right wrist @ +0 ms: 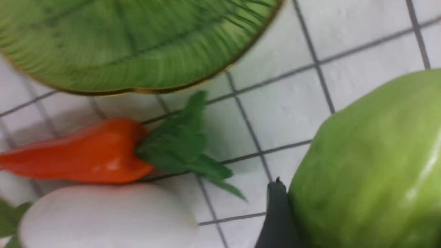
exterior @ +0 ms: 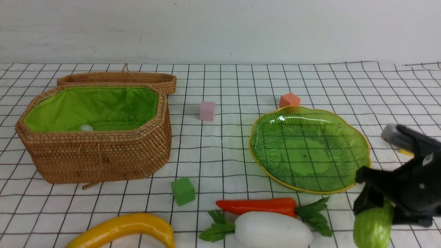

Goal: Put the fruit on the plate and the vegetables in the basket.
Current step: Take a chayote with your right arm and place it on the basket on the left.

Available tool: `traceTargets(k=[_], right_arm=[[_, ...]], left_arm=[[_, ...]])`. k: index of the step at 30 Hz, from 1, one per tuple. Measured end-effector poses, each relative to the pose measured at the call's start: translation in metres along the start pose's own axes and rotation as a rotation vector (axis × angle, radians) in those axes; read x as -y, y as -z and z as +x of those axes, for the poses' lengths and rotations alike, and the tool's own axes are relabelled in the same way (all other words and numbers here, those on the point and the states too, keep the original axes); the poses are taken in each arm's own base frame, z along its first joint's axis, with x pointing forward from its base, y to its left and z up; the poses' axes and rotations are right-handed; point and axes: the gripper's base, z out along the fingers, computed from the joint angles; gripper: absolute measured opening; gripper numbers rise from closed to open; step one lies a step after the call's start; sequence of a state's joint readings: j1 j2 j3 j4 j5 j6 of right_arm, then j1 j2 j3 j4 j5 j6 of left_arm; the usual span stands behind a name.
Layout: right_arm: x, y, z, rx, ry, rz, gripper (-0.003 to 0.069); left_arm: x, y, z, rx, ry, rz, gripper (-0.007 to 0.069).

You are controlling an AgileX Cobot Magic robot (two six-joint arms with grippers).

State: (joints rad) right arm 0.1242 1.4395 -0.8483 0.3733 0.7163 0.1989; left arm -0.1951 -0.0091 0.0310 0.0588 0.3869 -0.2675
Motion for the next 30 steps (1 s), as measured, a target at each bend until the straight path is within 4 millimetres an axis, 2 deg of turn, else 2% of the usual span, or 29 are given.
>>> traceTargets(k=[1, 3, 6, 7, 8, 9, 12, 15, 17, 18, 21, 22, 24, 25, 26, 27, 28, 30], right_arm=[[-0.006, 0.012, -0.003, 0.034, 0.040, -0.032, 0.0461], [-0.029, 0.048, -0.014, 0.149, 0.166, -0.130, 0.0461], [-0.060, 0.080, -0.025, 0.253, 0.303, -0.231, 0.0461], [-0.063, 0.083, -0.025, 0.259, 0.318, -0.237, 0.0461], [-0.084, 0.099, -0.029, 0.314, 0.406, -0.291, 0.0461], [-0.097, 0.106, -0.030, 0.342, 0.456, -0.318, 0.0461], [-0.132, 0.115, -0.033, 0.402, 0.579, -0.382, 0.0461], [-0.171, 0.106, -0.036, 0.420, 0.672, -0.434, 0.0461], [-0.200, 0.093, -0.039, 0.421, 0.725, -0.469, 0.0461], [-0.208, 0.093, -0.040, 0.431, 0.735, -0.481, 0.0461], [-0.254, 0.063, -0.045, 0.458, 0.777, -0.534, 0.0461], [-0.258, 0.056, -0.044, 0.450, 0.780, -0.534, 0.0461], [-0.290, 0.032, -0.043, 0.509, 0.808, -0.575, 0.0461], [-0.296, 0.025, -0.043, 0.516, 0.813, -0.578, 0.0461], [-0.312, 0.010, -0.039, 0.557, 0.838, -0.595, 0.0461], [-0.313, 0.008, -0.040, 0.564, 0.839, -0.594, 0.0461], [-0.329, -0.011, -0.034, 0.609, 0.870, -0.608, 0.0461], [-0.342, -0.027, -0.028, 0.677, 0.888, -0.620, 0.0461]], left_arm=[[0.000, 0.000, 0.000, 0.000, 0.000, 0.000, 0.0239], [0.000, 0.000, 0.000, 0.000, 0.000, 0.000, 0.0239], [0.000, 0.000, 0.000, 0.000, 0.000, 0.000, 0.0239], [0.000, 0.000, 0.000, 0.000, 0.000, 0.000, 0.0239], [0.000, 0.000, 0.000, 0.000, 0.000, 0.000, 0.0239], [0.000, 0.000, 0.000, 0.000, 0.000, 0.000, 0.0239], [0.000, 0.000, 0.000, 0.000, 0.000, 0.000, 0.0239], [0.000, 0.000, 0.000, 0.000, 0.000, 0.000, 0.0239], [0.000, 0.000, 0.000, 0.000, 0.000, 0.000, 0.0239], [0.000, 0.000, 0.000, 0.000, 0.000, 0.000, 0.0239], [0.000, 0.000, 0.000, 0.000, 0.000, 0.000, 0.0239], [0.000, 0.000, 0.000, 0.000, 0.000, 0.000, 0.0239], [0.000, 0.000, 0.000, 0.000, 0.000, 0.000, 0.0239], [0.000, 0.000, 0.000, 0.000, 0.000, 0.000, 0.0239], [0.000, 0.000, 0.000, 0.000, 0.000, 0.000, 0.0239], [0.000, 0.000, 0.000, 0.000, 0.000, 0.000, 0.0239], [0.000, 0.000, 0.000, 0.000, 0.000, 0.000, 0.0239], [0.000, 0.000, 0.000, 0.000, 0.000, 0.000, 0.0239]])
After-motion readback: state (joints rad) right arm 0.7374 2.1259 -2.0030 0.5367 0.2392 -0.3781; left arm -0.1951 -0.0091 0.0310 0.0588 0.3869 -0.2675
